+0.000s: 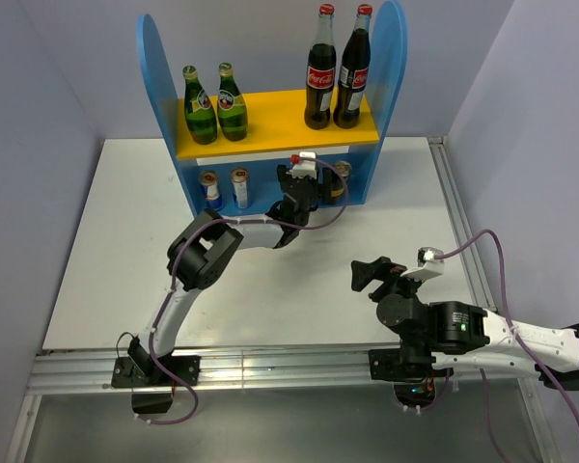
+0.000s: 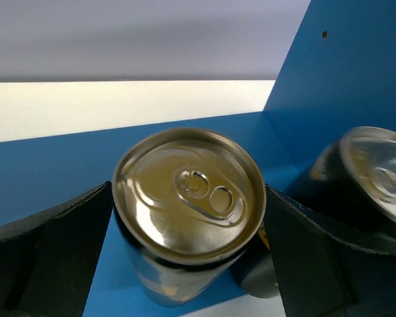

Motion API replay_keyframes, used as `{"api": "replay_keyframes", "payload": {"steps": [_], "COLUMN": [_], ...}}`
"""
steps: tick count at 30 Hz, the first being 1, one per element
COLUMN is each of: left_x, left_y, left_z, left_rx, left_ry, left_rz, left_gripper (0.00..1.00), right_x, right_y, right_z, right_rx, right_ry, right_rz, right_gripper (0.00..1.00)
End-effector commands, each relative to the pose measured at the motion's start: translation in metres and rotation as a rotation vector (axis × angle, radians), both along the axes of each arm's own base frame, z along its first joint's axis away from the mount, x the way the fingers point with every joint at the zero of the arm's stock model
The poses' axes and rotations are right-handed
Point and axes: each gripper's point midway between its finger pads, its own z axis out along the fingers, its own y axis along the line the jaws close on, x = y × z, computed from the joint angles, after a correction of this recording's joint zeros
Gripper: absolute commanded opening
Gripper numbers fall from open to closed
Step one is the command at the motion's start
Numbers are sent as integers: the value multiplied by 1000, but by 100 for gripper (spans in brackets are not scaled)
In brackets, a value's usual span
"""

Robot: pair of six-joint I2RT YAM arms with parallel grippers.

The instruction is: Place and organize the beverage onto the shelf

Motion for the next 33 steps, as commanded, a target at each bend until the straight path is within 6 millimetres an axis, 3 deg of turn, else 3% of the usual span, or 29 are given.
{"api": "replay_keyframes", "payload": {"steps": [1, 10, 12, 13, 14, 15, 16, 19, 20, 21, 22, 23, 24, 25, 26, 27, 28, 29, 30, 31, 32, 33], "left_x": [-7, -27, -37, -41, -52, -58, -72, -103, -117, -131, -156, -174, -193, -219, -234, -248, -272, -281, -289, -306, -312, -317], "left_y": [0, 16, 20, 22, 23, 25, 26, 32, 40, 51, 46, 68, 81, 78, 90, 96, 117, 126, 137, 161, 169, 179], "left_z": [54, 60, 52, 59, 50, 60, 48, 56, 44, 57, 58, 47, 55, 53, 50, 64, 46, 55, 71, 73, 81, 93], "left_rx": [-74, -63, -50, -60, -42, -52, -29, -21, 11, 4, 2, 39, 26, 27, 51, -88, 71, 61, -55, 81, 70, -5], "left_ry": [-57, -42, -24, -30, -13, -24, -3, 11, 34, 29, 36, 52, 84, 106, 137, 173, 232, 242, 238, 254, 257, 253], "left_rz": [-23, -3, -4, 0, -1, 1, 2, 38, 54, 87, 78, 153, 172, 149, 166, 172, 173, 187, 229, 233, 243, 270], "left_gripper": [99, 99, 99, 99, 99, 99, 99, 99, 99, 99, 99, 99, 99, 99, 99, 99, 99, 99, 99, 99, 99, 99], "right_x": [2, 2, 3, 3, 3, 3, 3, 2, 2, 2, 2, 0, 0, 0, -3, -3, -4, -5, -5, -4, -4, -3], "right_y": [-2, -1, -1, -1, -2, -2, -2, -1, 1, 3, 8, 14, 16, 23, 31, 33, 34, 35, 34, 30, 27, 22], "right_z": [5, 3, 4, 5, 4, 4, 5, 4, 6, 5, 6, 6, 3, 7, 6, 9, 9, 12, 28, 36, 47, 76], "right_rx": [20, 6, 7, 8, 7, 7, 10, 2, 10, -12, -4, -6, -51, -33, -43, -57, -74, -76, -70, -81, -85, -41], "right_ry": [-25, -25, -28, -29, -29, -29, -29, -30, -30, -30, -33, -27, -29, -38, -29, -34, -27, -25, -37, -42, -53, -80], "right_rz": [-15, -16, -18, -21, -23, -23, -22, -14, -6, 7, 23, 52, 77, 96, 140, 159, 167, 173, 179, 174, 173, 158], "right_gripper": [100, 100, 100, 100, 100, 100, 100, 100, 100, 100, 100, 100, 100, 100, 100, 100, 100, 100, 100, 100, 100, 100]}}
